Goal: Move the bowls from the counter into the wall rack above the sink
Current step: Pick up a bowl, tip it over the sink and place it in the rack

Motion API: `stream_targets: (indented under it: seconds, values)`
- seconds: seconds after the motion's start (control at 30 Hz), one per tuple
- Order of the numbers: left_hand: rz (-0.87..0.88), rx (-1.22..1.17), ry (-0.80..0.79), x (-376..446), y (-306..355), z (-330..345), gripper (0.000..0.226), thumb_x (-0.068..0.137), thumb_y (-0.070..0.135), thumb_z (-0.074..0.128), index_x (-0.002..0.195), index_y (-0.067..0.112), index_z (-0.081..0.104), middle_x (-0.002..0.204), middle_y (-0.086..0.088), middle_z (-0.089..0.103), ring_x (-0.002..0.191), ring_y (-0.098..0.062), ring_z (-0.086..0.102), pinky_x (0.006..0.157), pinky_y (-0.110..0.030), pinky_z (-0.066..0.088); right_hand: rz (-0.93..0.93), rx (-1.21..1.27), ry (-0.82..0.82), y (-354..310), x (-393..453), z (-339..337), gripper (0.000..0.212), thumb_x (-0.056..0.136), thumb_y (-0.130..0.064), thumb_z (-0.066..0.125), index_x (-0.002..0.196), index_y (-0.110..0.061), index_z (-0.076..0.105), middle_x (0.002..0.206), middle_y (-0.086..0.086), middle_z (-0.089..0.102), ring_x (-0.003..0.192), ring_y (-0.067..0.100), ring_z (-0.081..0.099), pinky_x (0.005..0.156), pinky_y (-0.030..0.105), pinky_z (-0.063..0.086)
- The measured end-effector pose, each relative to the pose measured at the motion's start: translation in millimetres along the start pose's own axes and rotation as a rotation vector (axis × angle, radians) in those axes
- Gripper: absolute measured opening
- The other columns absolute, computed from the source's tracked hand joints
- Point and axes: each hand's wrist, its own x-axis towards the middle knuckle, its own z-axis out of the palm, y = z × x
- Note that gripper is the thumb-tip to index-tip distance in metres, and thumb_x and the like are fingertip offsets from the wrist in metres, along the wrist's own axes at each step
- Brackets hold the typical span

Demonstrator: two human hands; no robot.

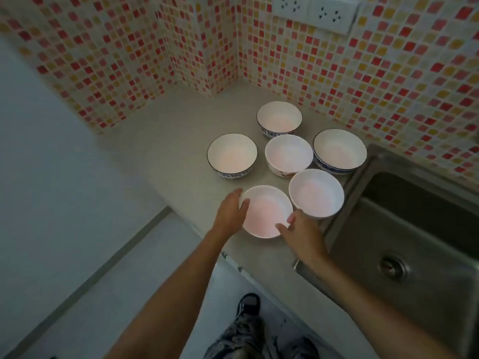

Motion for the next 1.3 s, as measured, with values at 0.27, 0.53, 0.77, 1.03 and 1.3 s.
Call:
stream_targets:
  seconds: [0.27,0.53,0.77,1.03,1.3]
  values:
    - [-0.098,0.048,-0.032,0.3,-6.8,5.7,0.031,0.102,0.02,0.032,0.118,0.0,0.048,0.109,-0.026,0.062,0.098,-0.043,0.058,0.073,-0.037,0.041,0.34,0.457,-0.041,1.6,11.7,23.8,0.04,0.082,-0.021,0.067,0.115,-0.017,0.044,0.112,0.007,0.062,0.094,0.027,0.064,0.07,0.049,0.06]
    - [-0.031,-0.296,0.083,-14.2,21.4,-24.5,0.032,0.102,0.031,0.033,0.121,0.016,0.053,0.114,-0.005,0.063,0.097,-0.02,0.054,0.081,-0.029,0.041,0.357,0.714,-0.131,-21.6,11.5,9.6,0.047,0.09,-0.007,0.051,0.133,-0.02,0.036,0.125,0.004,0.047,0.082,0.019,0.06,0.067,0.044,0.061]
    - [0.116,-0.476,0.014,-17.2,77.4,-22.3,0.036,0.102,0.03,0.033,0.129,0.023,0.056,0.121,0.006,0.059,0.11,-0.015,0.055,0.088,-0.028,0.042,0.327,0.898,0.067,-13.8,-1.9,-36.3,0.047,0.087,-0.003,0.05,0.127,-0.026,0.036,0.125,0.003,0.047,0.103,0.023,0.055,0.069,0.04,0.061]
    - [0.16,-0.56,-0.152,-37.3,151.4,51.0,0.035,0.102,0.033,0.033,0.132,0.026,0.05,0.131,0.0,0.052,0.117,-0.02,0.05,0.097,-0.038,0.043,0.333,1.35,0.084,52.7,-35.9,-109.1,0.068,0.071,-0.008,0.058,0.133,-0.034,0.046,0.133,0.01,0.045,0.12,0.04,0.045,0.081,0.065,0.053]
    - [0.232,-0.481,-0.28,-72.2,207.5,136.7,0.035,0.101,0.041,0.032,0.123,0.026,0.054,0.122,0.004,0.06,0.112,-0.016,0.054,0.091,-0.029,0.04,0.426,1.501,0.282,149.2,-84.6,-151.8,0.06,0.077,-0.003,0.053,0.129,-0.033,0.05,0.132,0.009,0.046,0.12,0.039,0.046,0.069,0.056,0.057]
